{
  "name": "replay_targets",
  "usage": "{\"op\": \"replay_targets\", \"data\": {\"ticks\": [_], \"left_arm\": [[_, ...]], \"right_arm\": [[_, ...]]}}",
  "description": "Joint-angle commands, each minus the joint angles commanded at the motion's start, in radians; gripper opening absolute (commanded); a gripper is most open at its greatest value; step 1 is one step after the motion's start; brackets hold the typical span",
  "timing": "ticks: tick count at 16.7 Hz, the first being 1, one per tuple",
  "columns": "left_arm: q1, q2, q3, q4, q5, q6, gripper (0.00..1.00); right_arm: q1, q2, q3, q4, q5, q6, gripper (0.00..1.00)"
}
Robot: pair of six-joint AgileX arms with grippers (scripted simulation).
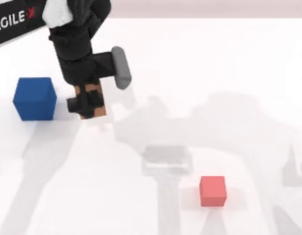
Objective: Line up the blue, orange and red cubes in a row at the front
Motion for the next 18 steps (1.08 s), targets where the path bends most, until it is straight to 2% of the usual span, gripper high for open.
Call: {"op": "replay_targets", "data": {"ticks": [7, 9, 11, 18], "left_arm": [[-0.382, -0.105, -0.117, 0.006, -0.004, -0.222, 0.00], [-0.464, -0.132, -0.142, 0.010, -0.005, -0.273, 0.00], [-0.505, -0.148, -0.156, 0.013, -0.007, -0.302, 0.00], [-0.506, -0.134, -0.182, 0.054, -0.007, -0.304, 0.00]], "right_arm": [[0.000, 0.000, 0.000, 0.000, 0.000, 0.000, 1.00], [0.000, 0.000, 0.000, 0.000, 0.000, 0.000, 1.00], [0.000, 0.000, 0.000, 0.000, 0.000, 0.000, 1.00], [0.000, 0.000, 0.000, 0.000, 0.000, 0.000, 1.00]]}}
